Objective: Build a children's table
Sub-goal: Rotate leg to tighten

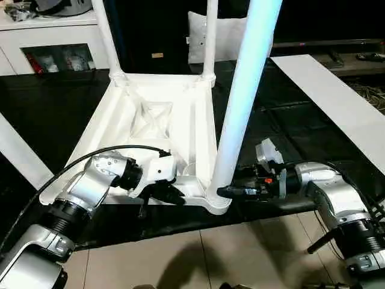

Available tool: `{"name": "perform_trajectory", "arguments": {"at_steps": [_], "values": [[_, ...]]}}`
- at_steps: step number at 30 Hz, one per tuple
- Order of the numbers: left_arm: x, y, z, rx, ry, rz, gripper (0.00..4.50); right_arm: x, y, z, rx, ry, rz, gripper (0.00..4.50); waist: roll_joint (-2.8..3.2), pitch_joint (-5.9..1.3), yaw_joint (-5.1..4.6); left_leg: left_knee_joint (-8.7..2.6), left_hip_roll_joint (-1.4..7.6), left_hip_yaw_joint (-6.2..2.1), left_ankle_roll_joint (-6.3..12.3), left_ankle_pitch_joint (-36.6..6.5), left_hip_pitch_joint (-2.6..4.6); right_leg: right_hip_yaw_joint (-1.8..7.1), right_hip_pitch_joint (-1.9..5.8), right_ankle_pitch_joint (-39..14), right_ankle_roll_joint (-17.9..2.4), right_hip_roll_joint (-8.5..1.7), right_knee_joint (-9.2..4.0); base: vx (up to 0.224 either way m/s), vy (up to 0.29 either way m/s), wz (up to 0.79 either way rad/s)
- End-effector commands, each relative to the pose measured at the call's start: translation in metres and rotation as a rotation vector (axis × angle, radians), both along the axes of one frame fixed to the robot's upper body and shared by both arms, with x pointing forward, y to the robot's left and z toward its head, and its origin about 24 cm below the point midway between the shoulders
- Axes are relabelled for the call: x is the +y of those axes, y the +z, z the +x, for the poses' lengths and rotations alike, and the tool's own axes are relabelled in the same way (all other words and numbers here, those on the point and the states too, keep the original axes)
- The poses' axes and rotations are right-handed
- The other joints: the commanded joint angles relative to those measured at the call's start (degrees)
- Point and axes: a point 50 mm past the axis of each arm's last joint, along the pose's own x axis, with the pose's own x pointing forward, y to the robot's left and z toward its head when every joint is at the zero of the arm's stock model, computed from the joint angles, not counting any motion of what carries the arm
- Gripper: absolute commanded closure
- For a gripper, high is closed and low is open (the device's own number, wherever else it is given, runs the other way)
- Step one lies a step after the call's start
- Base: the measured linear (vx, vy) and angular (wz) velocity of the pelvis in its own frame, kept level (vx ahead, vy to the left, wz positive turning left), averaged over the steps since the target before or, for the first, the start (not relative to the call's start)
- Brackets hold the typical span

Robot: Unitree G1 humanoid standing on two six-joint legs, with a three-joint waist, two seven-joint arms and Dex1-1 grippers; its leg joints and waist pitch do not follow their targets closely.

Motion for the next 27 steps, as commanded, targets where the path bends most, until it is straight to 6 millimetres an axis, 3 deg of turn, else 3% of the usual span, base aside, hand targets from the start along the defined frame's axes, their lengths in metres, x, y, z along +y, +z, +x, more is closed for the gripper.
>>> {"name": "perform_trajectory", "arguments": {"at_steps": [1, 10, 13, 15, 17, 19, 20, 21, 23, 25, 27], "values": [[-0.003, 0.015, 0.005, -0.051, -0.042, -0.002, 4.50, 0.002, 0.005, 0.001, 0.000, 0.018, 0.023, 2.58, -0.51, -4.47, -0.05, -3.82, -0.97, 1.90, 4.40, -6.38, -0.89, 3.11, 4.77, -25.03, -1.52, -2.67, -4.70, 0.000, 0.000, 0.00], [-0.004, 0.015, 0.010, -0.057, 0.057, -0.022, 4.50, 0.007, 0.003, -0.003, 0.045, -0.026, 0.070, 2.61, -0.19, -4.33, 0.02, -3.83, -0.97, 1.92, 4.10, -6.66, -0.73, 3.00, 4.65, -25.39, -1.39, -2.58, -4.94, 0.000, 0.000, 0.00], [-0.015, 0.016, 0.013, -0.060, 0.218, -0.111, 4.50, 0.015, -0.004, -0.002, 0.052, -0.163, 0.064, 2.61, -0.33, -4.06, -0.27, -3.89, -0.93, 1.92, 2.87, -7.48, -0.58, 2.68, 4.62, -27.65, -0.39, -2.69, -5.36, 0.000, 0.000, 0.00], [-0.020, 0.018, 0.013, -0.056, 0.279, -0.148, 4.50, 0.022, -0.009, -0.001, 0.051, -0.235, 0.048, 2.61, -0.33, -4.20, -0.56, -3.66, -1.39, 1.99, 2.85, -8.48, -0.46, 2.18, 4.63, -29.57, 0.99, -2.53, -5.76, 0.000, 0.000, 0.00], [-0.024, 0.020, 0.012, -0.050, 0.341, -0.179, 4.50, 0.029, -0.012, 0.002, 0.060, -0.321, 0.056, 2.61, -0.39, -4.18, -1.64, -3.65, -1.41, 1.83, 2.42, -8.66, -0.90, 1.77, 4.96, -29.38, 1.98, -2.55, -5.82, 0.000, 0.000, 0.00], [-0.028, 0.021, 0.011, -0.053, 0.400, -0.198, 4.50, 0.037, -0.010, 0.007, 0.067, -0.412, 0.084, 2.62, -0.48, -4.00, -3.42, -3.25, -2.00, 1.80, 2.66, -10.12, -1.12, 0.80, 4.86, -31.37, 3.63, -2.24, -6.65, 0.000, 0.000, 0.00], [-0.032, 0.021, 0.010, -0.066, 0.453, -0.200, 4.50, 0.045, -0.009, 0.015, 0.065, -0.525, 0.087, 2.62, -0.49, -4.03, -3.84, -3.13, -2.11, 1.75, 2.83, -10.27, -1.32, 0.64, 5.02, -31.61, 4.37, -2.12, -6.72, 0.000, 0.000, 0.00], [-0.033, 0.021, 0.010, -0.072, 0.474, -0.200, 4.50, 0.047, -0.008, 0.017, 0.062, -0.562, 0.082, 2.62, -0.30, -4.07, -4.07, -3.13, -2.04, 1.75, 2.78, -10.45, -1.11, 0.58, 4.90, -31.62, 4.47, -2.20, -6.85, 0.000, 0.000, 0.00], [-0.036, 0.023, 0.009, -0.081, 0.507, -0.205, 4.50, 0.050, -0.008, 0.023, 0.059, -0.655, 0.078, 2.62, -0.05, -4.11, -5.72, -3.02, -2.18, 1.51, 3.11, -11.48, -1.15, -0.02, 4.95, -31.48, 5.02, -1.99, -7.30, 0.000, 0.000, 0.00], [-0.043, 0.026, 0.008, -0.093, 0.564, -0.232, 4.50, 0.054, -0.006, 0.030, 0.077, -0.771, 0.080, 2.62, 0.22, -4.24, -6.55, -3.34, -1.60, 1.11, 3.35, -11.00, -1.46, 0.37, 5.32, -29.17, 3.80, -2.30, -6.80, 0.000, 0.000, 0.00], [-0.047, 0.029, 0.007, -0.096, 0.574, -0.249, 4.50, 0.060, -0.004, 0.030, 0.073, -0.761, 0.100, 2.62, 0.13, -4.40, -7.12, -3.55, -1.40, 0.95, 3.68, -9.96, -1.28, 0.96, 5.13, -26.44, 1.38, -2.50, -6.36, 0.000, 0.000, 0.00]]}}
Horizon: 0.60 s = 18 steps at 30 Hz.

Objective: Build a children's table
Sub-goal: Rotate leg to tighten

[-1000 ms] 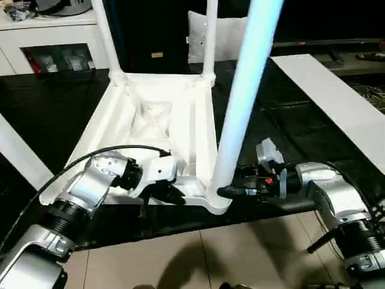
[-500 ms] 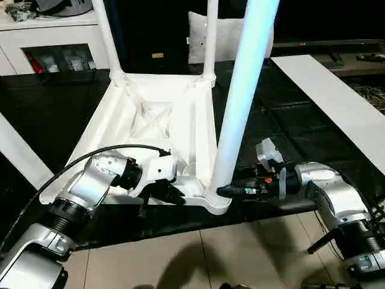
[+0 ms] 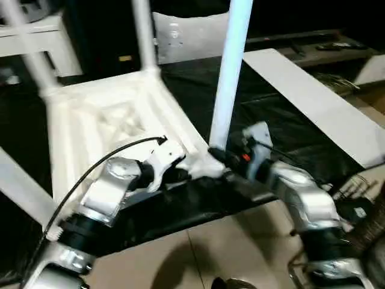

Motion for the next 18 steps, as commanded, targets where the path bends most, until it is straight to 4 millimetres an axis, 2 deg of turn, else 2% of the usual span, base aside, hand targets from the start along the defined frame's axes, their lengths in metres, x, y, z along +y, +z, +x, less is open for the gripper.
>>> {"name": "perform_trajectory", "arguments": {"at_steps": [1, 2, 4, 5, 7, 11, 14, 16, 18], "values": [[-0.018, 0.029, -0.001, -0.108, -0.050, -0.103, 4.50, 0.013, -0.002, -0.001, 0.029, 0.021, 0.031, 2.62, 0.14, -4.41, 0.74, -3.57, -1.57, 1.24, 4.36, -9.39, -1.01, 2.15, 4.88, -25.81, 0.53, -2.63, -5.07, 0.000, 0.000, 0.00], [-0.018, 0.030, -0.001, -0.111, -0.053, -0.104, 4.50, 0.013, -0.001, -0.001, 0.011, 0.021, 0.025, 2.62, 0.13, -4.32, 0.83, -3.61, -1.54, 1.23, 4.84, -8.44, -1.15, 2.50, 4.84, -24.70, -0.47, -2.69, -4.80, 0.000, 0.000, 0.00], [-0.016, 0.030, 0.001, -0.127, -0.070, -0.095, 4.50, 0.008, -0.002, 0.001, -0.016, 0.000, 0.005, 2.06, 0.12, -4.53, 1.16, -3.63, -1.43, 1.19, 5.35, -6.47, -1.32, 3.00, 4.95, -22.42, -1.77, -2.82, -4.17, 0.000, 0.000, 0.00], [-0.014, 0.030, 0.002, -0.135, -0.077, -0.086, 4.50, 0.003, -0.003, 0.001, -0.022, -0.015, -0.003, 2.06, 0.17, -4.67, 1.44, -3.63, -1.30, 1.13, 5.64, -4.76, -1.52, 3.29, 5.08, -20.07, -2.68, -2.91, -3.63, 0.000, 0.000, 0.00], [-0.006, 0.029, 0.004, -0.153, -0.099, -0.056, 4.50, -0.009, -0.004, 0.000, -0.034, -0.028, -0.007, 1.82, 0.16, -4.68, 1.96, -3.64, -1.24, 1.21, 6.20, -3.02, -1.39, 3.61, 5.03, -17.69, -3.73, -2.85, -3.28, 0.000, 0.000, 0.00], [0.000, 0.028, 0.005, -0.162, -0.120, -0.034, 4.50, -0.018, -0.001, -0.003, -0.063, -0.009, -0.009, 1.48, 0.27, -4.78, 3.76, -3.72, -0.87, 1.40, 6.68, -0.39, -0.95, 4.14, 4.87, -14.35, -5.64, -2.90, -2.47, 0.000, 0.000, 0.00], [0.013, 0.026, 0.009, -0.201, -0.225, 0.028, 4.50, -0.041, 0.000, -0.019, -0.088, 0.131, -0.024, 1.13, 0.29, -4.52, 5.15, -3.89, -1.05, 1.70, 6.65, -2.75, -0.56, 4.17, 4.79, -17.33, -4.47, -2.77, -3.20, 0.000, 0.000, 0.00], [0.021, 0.025, 0.011, -0.234, -0.331, 0.073, 4.50, -0.058, -0.002, -0.032, -0.081, 0.214, -0.055, 0.99, -0.02, -4.42, 5.94, -3.97, -1.18, 1.78, 6.88, -3.98, -0.63, 4.34, 4.91, -18.70, -2.93, -2.74, -3.44, 0.000, 0.000, 0.00], [0.024, 0.024, 0.012, -0.246, -0.364, 0.091, 4.50, -0.064, -0.002, -0.037, -0.071, 0.239, -0.060, 0.89, -0.05, -4.47, 6.31, -4.02, -1.23, 1.83, 6.53, -4.46, -0.57, 4.25, 4.88, -19.79, -2.11, -2.77, -3.60, 0.000, 0.000, 0.00]]}}
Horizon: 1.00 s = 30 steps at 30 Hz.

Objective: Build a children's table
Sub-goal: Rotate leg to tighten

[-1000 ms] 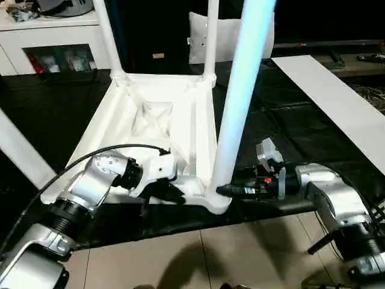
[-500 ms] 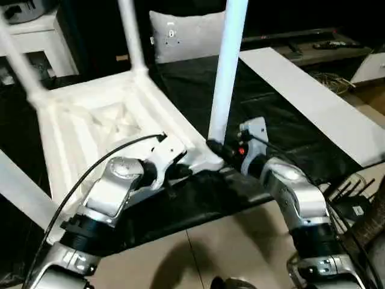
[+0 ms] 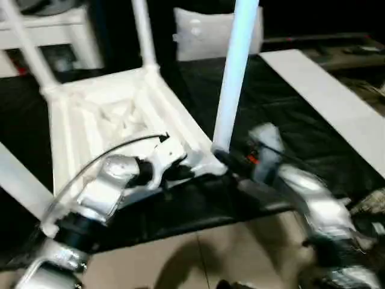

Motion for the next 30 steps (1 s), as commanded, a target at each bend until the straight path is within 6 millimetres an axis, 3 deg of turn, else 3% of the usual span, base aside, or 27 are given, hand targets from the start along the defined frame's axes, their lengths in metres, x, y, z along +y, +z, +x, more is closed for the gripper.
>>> {"name": "perform_trajectory", "arguments": {"at_steps": [1, 4, 5, 6, 12, 15, 17, 18, 19, 20, 21, 22, 23, 24, 25, 26, 27, 28, 29, 30], "values": [[-0.010, 0.025, 0.010, -0.135, -0.096, 0.002, 4.50, 0.003, 0.009, -0.004, -0.039, 0.067, 0.029, 0.69, -0.10, -4.50, 0.17, -3.76, -1.05, 1.83, 5.60, -5.05, -0.56, 3.57, 5.02, -20.80, -1.85, -2.73, -3.87, 0.000, 0.000, 0.00], [-0.001, 0.028, 0.019, -0.133, -0.042, -0.001, 4.50, -0.009, 0.008, -0.011, -0.026, 0.000, 0.036, 0.45, 0.05, -4.35, 0.36, -3.82, -0.91, 1.87, 4.82, -5.84, -0.31, 3.41, 4.70, -22.60, -1.85, -2.76, -4.33, 0.000, 0.000, 0.00], [0.001, 0.030, 0.020, -0.118, -0.024, -0.035, 4.23, -0.012, 0.007, -0.013, -0.010, -0.043, 0.046, 0.28, -0.01, -4.39, 0.74, -3.83, -0.85, 1.96, 4.55, -5.83, -0.02, 3.52, 4.55, -22.71, -2.05, -2.88, -4.38, 0.000, 0.000, 0.00], [0.001, 0.034, 0.020, -0.105, -0.003, -0.090, 4.07, -0.013, 0.006, -0.015, 0.004, -0.096, 0.052, 0.22, 0.10, -4.50, 0.86, -3.94, -0.59, 1.74, 4.32, -5.05, -0.43, 3.61, 4.88, -21.56, -2.34, -3.03, -3.97, 0.000, 0.000, 0.00], [0.000, 0.038, 0.016, -0.096, 0.032, -0.222, 3.53, -0.009, 0.002, -0.017, 0.034, -0.197, 0.031, 0.00, -0.08, -4.47, 1.20, -3.95, -0.76, 1.83, 3.38, -4.75, -0.59, 3.38, 4.95, -21.34, -2.78, -3.17, -3.88, 0.000, 0.000, 0.00], [0.005, 0.034, 0.013, -0.157, 0.128, -0.258, 3.38, 0.001, -0.002, -0.020, 0.053, -0.284, -0.003, 0.00, -0.22, -3.93, 0.64, -3.79, -1.49, 2.17, 2.78, -8.29, -0.21, 2.65, 4.66, -28.28, 1.21, -2.85, -5.18, 0.000, 0.000, 0.00], [0.010, 0.030, 0.008, -0.180, 0.241, -0.286, 3.10, 0.008, -0.004, -0.025, 0.052, -0.344, -0.024, 0.00, -0.06, -3.63, 0.19, -3.72, -1.70, 2.22, 2.42, -10.36, 0.13, 1.94, 4.38, -31.19, 3.27, -2.61, -6.04, 0.000, 0.000, 0.00], [0.011, 0.029, 0.002, -0.176, 0.326, -0.341, 3.10, 0.012, -0.002, -0.028, 0.034, -0.372, -0.028, 0.00, 0.64, -3.80, -0.44, -3.68, -1.47, 2.13, 1.73, -11.44, 0.25, 1.64, 4.55, -31.12, 3.73, -2.67, -5.99, 0.000, 0.000, 0.00], [0.011, 0.031, -0.003, -0.172, 0.381, -0.399, 3.10, 0.014, 0.000, -0.030, 0.020, -0.380, -0.015, 0.00, 0.41, -3.62, -0.70, -3.50, -1.78, 2.19, 2.40, -12.42, 0.49, 1.08, 4.15, -32.46, 4.79, -2.30, -6.93, 0.000, 0.000, 0.00], [0.010, 0.031, -0.009, -0.172, 0.427, -0.432, 3.10, 0.017, 0.000, -0.032, 0.031, -0.347, -0.001, 0.00, 0.42, -3.80, -1.07, -3.54, -1.62, 2.10, 2.44, -12.86, 0.33, 0.97, 4.47, -32.01, 4.92, -2.36, -6.70, 0.000, 0.000, 0.00], [0.010, 0.031, -0.009, -0.172, 0.427, -0.432, 3.10, 0.017, 0.000, -0.032, 0.031, -0.347, -0.001, 0.00, 1.12, -3.79, -1.12, -3.69, -1.42, 1.88, 2.58, -13.37, 0.24, 0.81, 4.75, -31.49, 4.71, -2.40, -6.65, 0.000, 0.000, 0.00], [0.007, 0.030, -0.015, -0.170, 0.471, -0.467, 3.10, 0.019, 0.002, -0.032, 0.014, -0.337, -0.002, 0.00, 1.01, -3.51, -1.55, -3.81, -1.06, 1.73, 3.35, -15.39, 0.62, 0.62, 4.41, -32.32, 5.34, -2.04, -7.50, 0.000, 0.000, 0.00], [0.005, 0.028, -0.020, -0.179, 0.509, -0.471, 3.10, 0.021, 0.001, -0.032, 0.011, -0.333, -0.008, 0.00, 0.94, -3.34, -2.06, -4.07, -0.78, 1.37, 3.45, -17.30, 0.45, 0.39, 4.82, -32.07, 5.37, -2.05, -7.47, 0.000, 0.000, 0.00], [0.003, 0.025, -0.026, -0.189, 0.552, -0.471, 3.10, 0.022, 0.000, -0.032, 0.006, -0.331, -0.017, 0.00, 0.60, -2.99, -1.41, -5.33, -1.01, -1.28, 4.02, -19.76, -3.24, -1.79, 7.86, -31.05, 4.94, -3.42, -5.48, -0.009, -0.039, 0.21], [0.003, 0.024, -0.027, -0.192, 0.565, -0.471, 3.10, 0.023, 0.000, -0.031, 0.004, -0.331, -0.019, 0.00, 2.25, -2.75, -2.40, -8.80, 3.29, -5.13, 4.97, -26.73, -3.97, 1.57, 8.29, -21.48, 2.33, -2.97, -0.28, -0.009, -0.039, 0.21], [0.001, 0.018, -0.033, -0.184, 0.626, -0.452, 3.10, 0.025, -0.001, -0.031, -0.007, -0.329, -0.038, 0.00, 2.00, -2.50, -2.72, -10.35, 4.93, -8.01, 4.17, -34.42, -2.27, 3.92, 6.70, -15.51, -1.39, -2.19, 2.41, -0.001, -0.082, 0.53], [0.002, 0.012, -0.036, -0.186, 0.697, -0.406, 3.10, 0.027, -0.002, -0.030, -0.008, -0.322, -0.054, 0.00, 1.39, -1.76, -3.26, -11.10, 5.23, -9.35, 3.94, -37.75, -1.16, 4.66, 5.38, -15.85, -4.41, -1.43, 4.15, 0.033, -0.102, 0.72], [0.003, 0.009, -0.038, -0.183, 0.735, -0.402, 3.10, 0.028, -0.002, -0.029, -0.013, -0.318, -0.063, 0.00, 0.94, -1.34, -3.07, -10.63, 4.59, -9.10, 4.17, -37.56, -1.51, 5.36, 5.32, -18.18, -5.19, -1.50, 4.20, 0.033, -0.102, 0.72], [0.004, 0.007, -0.040, -0.170, 0.791, -0.421, 3.10, 0.028, -0.002, -0.028, -0.019, -0.323, -0.066, 0.00, -1.00, -1.18, -2.44, -7.00, 0.10, -6.64, 3.08, -33.30, -2.43, 6.03, 5.05, -30.28, -6.31, -2.14, 0.66, 0.061, -0.172, 0.81], [0.004, 0.007, -0.040, -0.170, 0.791, -0.421, 3.10, 0.028, -0.002, -0.028, -0.019, -0.323, -0.066, 0.00, -1.54, -1.52, -2.11, -1.67, -4.25, -3.97, 1.99, -26.62, -0.52, 4.04, 2.81, -41.61, -5.61, -3.46, -4.02, -0.022, -0.190, 0.59]]}}
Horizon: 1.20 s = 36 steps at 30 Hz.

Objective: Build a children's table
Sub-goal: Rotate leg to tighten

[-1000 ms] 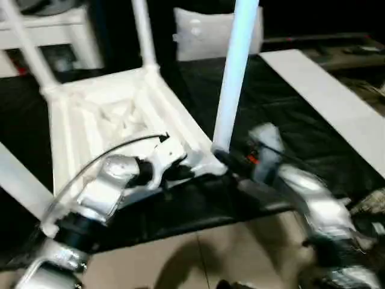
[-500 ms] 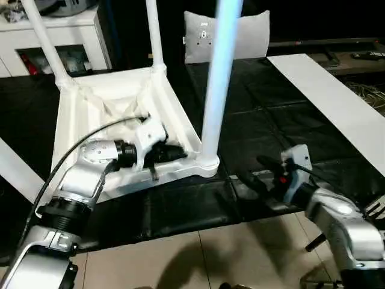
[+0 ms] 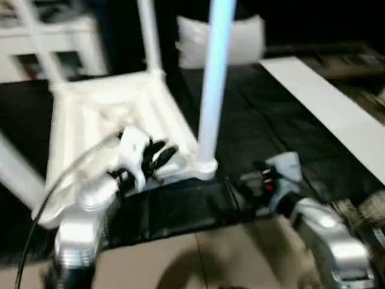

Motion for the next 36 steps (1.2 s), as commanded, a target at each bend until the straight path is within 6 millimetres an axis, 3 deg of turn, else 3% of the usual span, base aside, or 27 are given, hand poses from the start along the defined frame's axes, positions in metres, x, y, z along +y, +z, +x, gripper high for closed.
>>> {"name": "perform_trajectory", "arguments": {"at_steps": [1, 2, 3, 4, 5, 6, 7, 8, 9, 11, 12, 14, 16, 17, 18, 19, 20, 21, 22, 23, 24, 25, 26, 27, 28, 31, 36], "values": [[0.005, 0.007, -0.003, -0.010, 0.080, 0.016, 3.10, -0.001, 0.006, 0.005, -0.031, -0.035, 0.022, 0.00, -2.69, -2.85, 2.25, 4.48, -5.52, 7.26, 6.35, -8.02, -1.05, 5.79, 1.30, -51.77, 6.88, -5.42, -12.14, -0.022, -0.190, 0.59], [0.005, 0.007, -0.003, -0.009, 0.079, 0.021, 3.10, -0.001, 0.006, 0.006, -0.032, -0.043, 0.032, 0.00, -2.79, -2.76, 3.68, 3.92, -4.53, 6.86, 7.35, -5.00, -1.68, 7.70, 1.77, -51.70, 10.83, -6.92, -11.91, 0.001, -0.156, 0.20], [0.005, 0.007, -0.004, -0.008, 0.078, 0.031, 3.10, -0.002, 0.007, 0.006, -0.034, -0.059, 0.051, 0.00, -2.78, -3.39, 6.21, 1.49, -2.53, 6.26, 10.10, -3.65, -1.51, 11.67, 3.08, -46.89, 11.02, -9.94, -10.74, 0.052, -0.105, 0.07], [0.006, 0.008, -0.005, -0.011, 0.079, 0.052, 3.10, -0.002, 0.007, 0.007, -0.040, -0.066, 0.062, 0.00, -3.37, -3.12, 6.66, 1.92, -2.17, 5.19, 11.29, -4.15, -2.67, 12.94, 4.16, -43.76, 9.89, -11.63, -9.97, 0.052, -0.105, 0.07], [0.006, 0.008, -0.005, -0.010, 0.080, 0.056, 3.10, -0.002, 0.007, 0.006, -0.042, -0.067, 0.060, 0.00, -2.12, -3.93, 8.38, 4.14, -2.01, 3.19, 11.28, -2.01, -3.77, 14.66, 5.22, -34.35, 3.87, -14.98, -9.71, -0.007, -0.061, 0.04], [0.006, 0.008, -0.005, -0.008, 0.081, 0.062, 3.10, -0.002, 0.007, 0.006, -0.046, -0.069, 0.057, 0.00, -1.79, -3.03, 9.01, 4.20, -0.85, 2.32, 9.68, -0.34, -3.51, 13.75, 4.29, -28.66, -3.47, -15.10, -10.21, 0.000, 0.000, 0.00], [0.004, 0.008, -0.008, 0.004, 0.067, 0.079, 3.10, -0.004, 0.005, 0.005, -0.053, -0.085, 0.044, 0.00, -1.46, -2.50, 9.27, 3.45, -0.59, 2.45, 9.21, 0.88, -2.90, 12.04, 3.57, -27.77, -6.28, -13.82, -10.43, 0.000, 0.000, 0.00], [0.003, 0.008, -0.008, 0.009, 0.062, 0.081, 3.10, -0.005, 0.005, 0.004, -0.051, -0.093, 0.045, 0.00, -0.62, -2.21, 9.23, -0.35, -0.31, 3.45, 9.59, 3.03, -1.08, 8.01, 2.29, -25.99, -8.20, -8.74, -10.01, 0.000, 0.000, 0.00], [0.002, 0.008, -0.009, 0.013, 0.056, 0.082, 3.10, -0.005, 0.004, 0.004, -0.047, -0.100, 0.048, 0.00, 0.15, -2.37, 7.76, -3.17, 1.41, 4.14, 10.56, -0.71, 0.25, 5.65, 1.27, -22.19, -6.82, -3.68, -8.00, -0.034, 0.086, 0.11], [-0.001, 0.008, -0.008, 0.023, 0.025, 0.077, 3.10, -0.006, 0.005, 0.003, -0.055, -0.097, 0.047, 0.00, 1.13, -2.92, 6.92, -4.46, 4.38, 4.14, 7.68, -12.59, 2.59, 6.23, 0.33, -13.26, -5.28, -2.88, -7.21, -0.036, 0.081, 0.19], [-0.005, 0.008, -0.007, 0.031, -0.028, 0.066, 2.91, -0.008, 0.005, 0.004, -0.058, -0.096, 0.044, 0.00, 1.29, -2.67, 6.46, -5.27, 4.67, 4.01, 6.02, -16.62, 2.23, 6.42, 0.76, -11.70, -5.03, -2.83, -7.15, -0.047, 0.074, 0.25], [-0.010, 0.008, -0.005, 0.055, -0.123, 0.048, 2.91, -0.010, 0.006, 0.005, -0.063, -0.096, 0.046, 0.00, 0.62, -1.33, 4.75, -5.67, 2.08, 5.40, 2.80, -31.47, 2.84, 6.24, 0.71, -24.26, -1.75, -3.48, -9.78, -0.056, 0.068, 0.17], [-0.013, 0.007, 0.003, 0.083, -0.222, 0.081, 2.91, -0.015, 0.009, 0.007, -0.069, -0.079, 0.040, 0.00, 0.34, -0.93, 3.52, -4.94, 0.90, 5.37, 3.71, -33.45, 4.18, 4.30, 0.81, -35.66, 3.39, -3.79, -12.64, -0.059, 0.050, 0.00], [-0.012, 0.007, 0.009, 0.097, -0.259, 0.098, 2.91, -0.018, 0.011, 0.008, -0.081, -0.064, 0.030, 0.00, 0.76, -1.04, 2.61, -5.38, 1.44, 4.86, 4.17, -34.86, 4.17, 3.23, 1.89, -35.04, 4.89, -3.59, -12.82, 0.000, 0.000, 0.00], [-0.012, 0.007, 0.010, 0.101, -0.268, 0.101, 2.91, -0.019, 0.012, 0.009, -0.085, -0.060, 0.027, 0.00, 0.97, -0.80, 2.14, -6.79, 2.39, 4.51, 4.17, -37.42, 3.34, 2.73, 2.99, -32.60, 4.91, -3.03, -11.98, -0.078, 0.037, -0.10], [-0.013, 0.007, 0.015, 0.104, -0.319, 0.120, 2.91, -0.022, 0.013, 0.010, -0.085, -0.057, 0.019, 0.00, 1.44, -1.41, 2.34, -10.87, 5.46, 2.92, 3.84, -42.29, -0.97, 4.88, 7.40, -17.16, 2.65, -3.13, -1.86, -0.078, 0.037, -0.10], [-0.014, 0.007, 0.017, 0.113, -0.358, 0.129, 2.91, -0.024, 0.013, 0.011, -0.083, -0.050, 0.018, 0.00, 0.63, -1.14, 2.66, -12.02, 4.88, 3.63, 4.19, -43.61, -0.11, 7.25, 5.23, -8.90, 1.56, -2.96, -0.59, -0.084, 0.009, -0.02], [-0.016, 0.005, 0.023, 0.129, -0.425, 0.149, 2.91, -0.026, 0.012, 0.011, -0.076, -0.031, 0.006, 0.00, -2.42, -1.21, 1.55, -7.28, 0.49, 4.35, 2.94, -35.29, 1.87, 8.88, 2.95, -29.92, 2.67, -5.24, -7.81, 0.000, 0.000, 0.00], [-0.016, 0.005, 0.023, 0.129, -0.425, 0.149, 2.91, -0.026, 0.012, 0.011, -0.076, -0.031, 0.006, 0.00, -2.25, -1.35, 2.42, -4.27, -1.61, 5.05, 3.13, -26.16, 2.54, 8.80, 1.65, -44.79, 5.01, -7.08, -11.13, 0.000, 0.000, 0.00], [-0.018, 0.003, 0.028, 0.154, -0.455, 0.167, 2.91, -0.029, 0.012, 0.011, -0.069, -0.014, -0.007, 0.00, -3.47, -1.24, 2.36, 0.81, -2.84, 6.08, 5.59, -11.85, 3.40, 9.64, -0.61, -58.88, 7.00, -8.99, -14.35, -0.030, -0.068, -0.12], [-0.019, 0.002, 0.031, 0.170, -0.462, 0.172, 2.91, -0.030, 0.012, 0.011, -0.068, -0.007, -0.012, 0.00, -3.07, -2.08, 2.69, -0.55, -2.44, 5.51, 6.11, -8.25, 1.55, 9.51, 1.76, -56.09, 6.66, -9.03, -12.76, 0.009, -0.038, -0.20], [-0.020, 0.001, 0.034, 0.183, -0.474, 0.189, 2.82, -0.031, 0.012, 0.011, -0.063, 0.004, -0.016, 0.00, -2.03, -3.07, 3.21, -4.79, -0.35, 4.67, 6.24, -4.25, -1.03, 8.19, 3.33, -33.27, 3.26, -5.54, -9.46, 0.009, -0.038, -0.20], [-0.020, -0.001, 0.038, 0.185, -0.492, 0.233, 2.74, -0.032, 0.011, 0.010, -0.052, 0.020, -0.021, 0.00, -2.03, -3.07, 3.21, -4.79, -0.35, 4.67, 6.24, -4.25, -1.03, 8.19, 3.33, -33.27, 3.26, -5.54, -9.46, 0.057, -0.019, -0.15], [-0.021, -0.003, 0.041, 0.209, -0.521, 0.246, 2.66, -0.034, 0.012, 0.010, -0.049, 0.038, -0.029, 0.00, -1.70, -3.31, 2.79, -4.92, 0.27, 4.83, 6.97, -6.30, -0.35, 8.24, 2.51, -21.26, -0.49, -4.51, -8.46, 0.000, 0.000, 0.00], [-0.023, -0.005, 0.044, 0.243, -0.568, 0.242, 2.66, -0.037, 0.012, 0.010, -0.037, 0.049, -0.029, 0.00, -1.79, -2.81, 2.37, -5.16, 0.33, 5.30, 7.56, -11.73, 0.00, 8.02, 2.46, -21.02, -3.14, -4.51, -8.83, 0.000, 0.000, 0.00], [-0.023, -0.007, 0.047, 0.259, -0.601, 0.258, 2.66, -0.039, 0.012, 0.011, -0.034, 0.064, -0.037, 0.00, -1.96, -2.75, 2.53, -4.92, -0.03, 5.52, 7.61, -12.92, -0.07, 7.69, 2.47, -26.86, -2.43, -4.91, -9.79, 0.000, 0.000, 0.00], [-0.026, 0.000, 0.064, 0.201, -0.582, 0.265, 2.66, -0.042, 0.014, 0.011, -0.037, 0.082, -0.045, 0.00, -1.86, -3.07, 2.94, -4.98, 0.45, 5.64, 8.56, -9.45, -0.32, 7.44, 2.66, -22.81, -3.19, -5.02, -9.76, 0.000, 0.000, 0.00]]}}
